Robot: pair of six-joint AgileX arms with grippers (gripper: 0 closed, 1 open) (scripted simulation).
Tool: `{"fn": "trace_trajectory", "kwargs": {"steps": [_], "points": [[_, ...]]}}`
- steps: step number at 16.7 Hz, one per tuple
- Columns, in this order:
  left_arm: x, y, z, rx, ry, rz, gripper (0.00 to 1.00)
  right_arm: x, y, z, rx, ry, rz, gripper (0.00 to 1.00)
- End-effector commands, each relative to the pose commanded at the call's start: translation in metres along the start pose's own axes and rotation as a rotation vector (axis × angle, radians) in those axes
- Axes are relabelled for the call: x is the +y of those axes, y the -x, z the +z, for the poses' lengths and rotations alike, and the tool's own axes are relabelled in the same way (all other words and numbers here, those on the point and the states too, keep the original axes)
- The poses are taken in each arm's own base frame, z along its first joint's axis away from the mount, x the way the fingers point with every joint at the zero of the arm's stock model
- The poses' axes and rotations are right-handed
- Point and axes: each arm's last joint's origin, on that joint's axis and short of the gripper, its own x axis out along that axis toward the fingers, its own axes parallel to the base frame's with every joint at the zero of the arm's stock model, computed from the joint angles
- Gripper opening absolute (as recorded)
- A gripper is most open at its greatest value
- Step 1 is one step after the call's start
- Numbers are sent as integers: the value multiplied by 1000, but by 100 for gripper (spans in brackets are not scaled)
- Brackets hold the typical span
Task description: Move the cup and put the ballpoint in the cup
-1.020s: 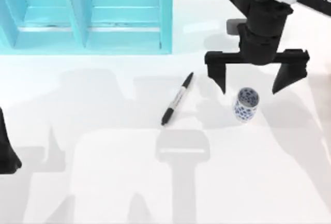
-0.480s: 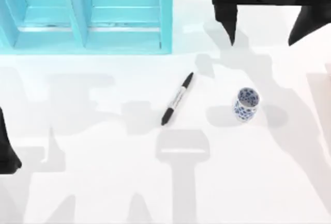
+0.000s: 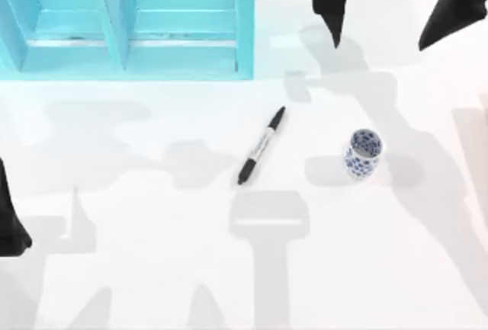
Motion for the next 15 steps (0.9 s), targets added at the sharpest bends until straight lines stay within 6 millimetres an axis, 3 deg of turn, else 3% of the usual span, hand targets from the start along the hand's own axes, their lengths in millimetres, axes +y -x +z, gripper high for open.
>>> {"fn": "trace_trajectory", "kwargs": {"steps": [4,9,13,15], "points": [[0,0,0,0,0,0,100,14,-22,6,0,-82,22,100],[0,0,0,0,0,0,100,50,-78,9,-11,-268,90,100],[0,0,0,0,0,0,100,75,-123,0,2,-408,138,100],[0,0,0,0,0,0,100,81,-137,-5,14,-447,146,100]]}}
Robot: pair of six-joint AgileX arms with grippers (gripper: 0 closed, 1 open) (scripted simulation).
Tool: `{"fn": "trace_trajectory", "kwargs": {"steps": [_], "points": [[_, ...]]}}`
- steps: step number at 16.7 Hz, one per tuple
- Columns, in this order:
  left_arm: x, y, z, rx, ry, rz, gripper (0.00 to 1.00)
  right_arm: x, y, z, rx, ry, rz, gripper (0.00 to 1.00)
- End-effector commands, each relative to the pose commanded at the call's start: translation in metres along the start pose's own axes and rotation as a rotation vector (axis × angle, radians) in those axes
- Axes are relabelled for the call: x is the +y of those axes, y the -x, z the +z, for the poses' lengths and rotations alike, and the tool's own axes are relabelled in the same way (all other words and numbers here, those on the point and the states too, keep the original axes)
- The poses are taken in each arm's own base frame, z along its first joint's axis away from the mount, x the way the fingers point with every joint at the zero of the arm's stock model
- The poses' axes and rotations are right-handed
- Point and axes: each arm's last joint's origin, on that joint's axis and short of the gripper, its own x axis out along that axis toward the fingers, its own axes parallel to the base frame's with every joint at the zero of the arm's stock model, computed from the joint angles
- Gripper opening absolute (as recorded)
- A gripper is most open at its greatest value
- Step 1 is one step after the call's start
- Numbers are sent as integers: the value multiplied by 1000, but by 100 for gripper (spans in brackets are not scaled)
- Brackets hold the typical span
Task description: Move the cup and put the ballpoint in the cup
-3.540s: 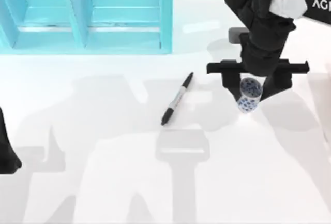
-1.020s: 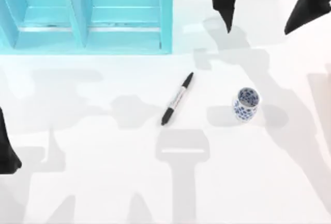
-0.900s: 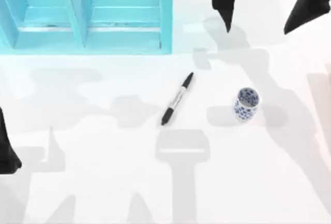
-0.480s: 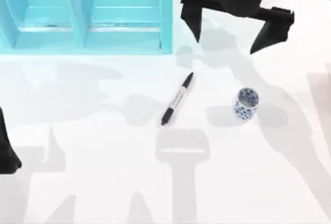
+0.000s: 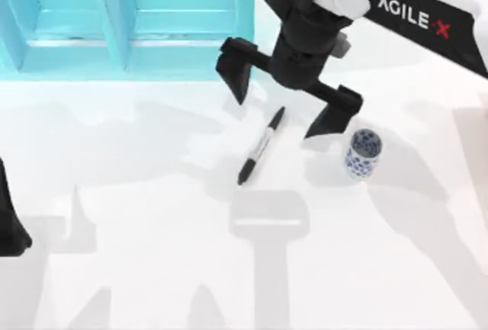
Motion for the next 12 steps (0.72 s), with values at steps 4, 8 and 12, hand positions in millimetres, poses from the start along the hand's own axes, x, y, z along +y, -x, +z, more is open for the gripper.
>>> {"fn": "trace_trajectory", "kwargs": {"steps": [4,8,12], "points": [[0,0,0,0,0,0,100,0,-3,-2,3,-10,2,100],[0,0,0,0,0,0,100,1,-17,0,3,-10,1,100],[0,0,0,0,0,0,100,3,-65,0,3,-10,2,100]]}}
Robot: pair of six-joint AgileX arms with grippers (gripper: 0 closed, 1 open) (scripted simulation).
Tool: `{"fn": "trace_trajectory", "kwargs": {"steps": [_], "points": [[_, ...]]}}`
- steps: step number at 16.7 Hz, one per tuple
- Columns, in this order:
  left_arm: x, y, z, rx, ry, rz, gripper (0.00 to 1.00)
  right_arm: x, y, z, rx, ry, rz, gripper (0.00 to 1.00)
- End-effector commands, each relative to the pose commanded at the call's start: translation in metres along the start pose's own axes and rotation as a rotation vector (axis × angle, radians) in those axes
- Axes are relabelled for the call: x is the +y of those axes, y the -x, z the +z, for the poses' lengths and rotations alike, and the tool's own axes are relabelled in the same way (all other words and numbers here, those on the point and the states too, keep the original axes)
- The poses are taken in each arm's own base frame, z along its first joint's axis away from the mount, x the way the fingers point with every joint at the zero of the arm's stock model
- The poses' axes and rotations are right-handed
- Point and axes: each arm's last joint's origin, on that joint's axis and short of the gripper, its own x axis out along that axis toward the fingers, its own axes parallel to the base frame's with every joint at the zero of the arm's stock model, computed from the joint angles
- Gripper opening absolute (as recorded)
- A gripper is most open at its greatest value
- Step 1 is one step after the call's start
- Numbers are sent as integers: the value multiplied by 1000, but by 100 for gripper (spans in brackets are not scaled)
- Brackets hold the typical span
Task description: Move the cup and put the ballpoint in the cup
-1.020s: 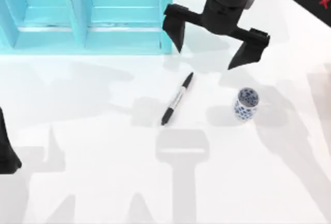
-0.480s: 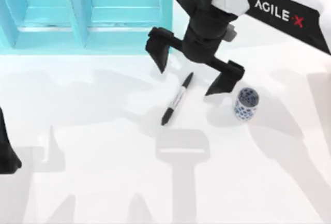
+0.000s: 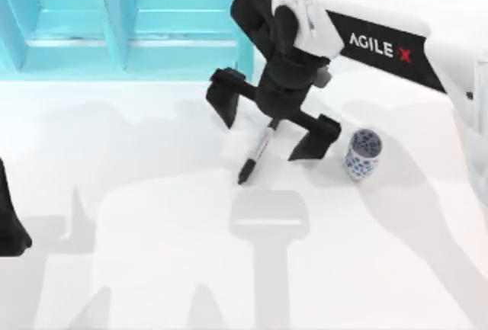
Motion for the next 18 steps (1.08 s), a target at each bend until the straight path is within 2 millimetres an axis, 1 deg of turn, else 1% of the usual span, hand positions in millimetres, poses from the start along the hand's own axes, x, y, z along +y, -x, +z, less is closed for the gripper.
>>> {"fn": "trace_trajectory", "kwargs": {"steps": [2,4,8,18], "points": [[0,0,0,0,0,0,100,-1,-24,-1,0,0,1,100],[0,0,0,0,0,0,100,-2,-37,-2,0,0,0,100],[0,0,0,0,0,0,100,-2,-39,-2,0,0,0,100],[0,0,0,0,0,0,100,-2,-39,-2,0,0,0,25]]}}
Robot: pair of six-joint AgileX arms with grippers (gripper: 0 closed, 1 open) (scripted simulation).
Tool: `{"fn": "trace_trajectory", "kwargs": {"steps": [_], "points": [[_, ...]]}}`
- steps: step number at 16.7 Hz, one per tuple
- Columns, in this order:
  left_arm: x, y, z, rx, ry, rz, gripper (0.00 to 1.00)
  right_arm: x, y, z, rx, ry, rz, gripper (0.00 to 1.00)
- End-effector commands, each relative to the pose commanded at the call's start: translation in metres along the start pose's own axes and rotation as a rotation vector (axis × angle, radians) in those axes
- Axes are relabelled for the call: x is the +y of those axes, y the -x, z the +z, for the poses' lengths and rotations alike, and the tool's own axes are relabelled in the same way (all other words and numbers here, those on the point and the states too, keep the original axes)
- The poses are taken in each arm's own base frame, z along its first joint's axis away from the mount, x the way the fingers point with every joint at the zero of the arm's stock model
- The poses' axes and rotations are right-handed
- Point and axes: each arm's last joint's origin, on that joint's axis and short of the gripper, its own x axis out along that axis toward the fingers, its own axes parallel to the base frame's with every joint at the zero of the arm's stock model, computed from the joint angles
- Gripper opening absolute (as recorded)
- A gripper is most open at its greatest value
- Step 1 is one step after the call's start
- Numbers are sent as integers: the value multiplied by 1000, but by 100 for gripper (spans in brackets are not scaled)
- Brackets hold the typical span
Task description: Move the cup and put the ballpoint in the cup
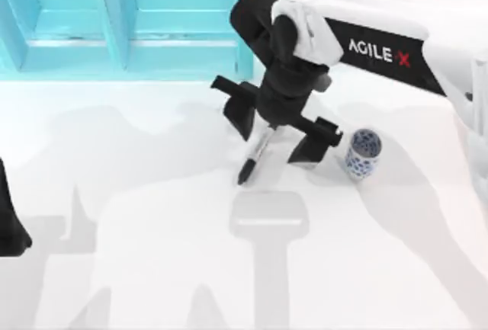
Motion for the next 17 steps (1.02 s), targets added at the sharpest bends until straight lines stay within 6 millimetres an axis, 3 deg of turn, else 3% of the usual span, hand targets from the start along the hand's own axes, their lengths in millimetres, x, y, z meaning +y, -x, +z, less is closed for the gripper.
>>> {"fn": "trace_trajectory", "kwargs": {"steps": [3,11,12,15,17], "points": [[0,0,0,0,0,0,100,0,0,0,0,0,0,2],[0,0,0,0,0,0,100,0,0,0,0,0,0,0],[0,0,0,0,0,0,100,-5,36,0,-29,25,-29,0],[0,0,0,0,0,0,100,-7,44,-12,-20,17,-49,0],[0,0,0,0,0,0,100,-9,62,-31,-17,24,-58,0]]}}
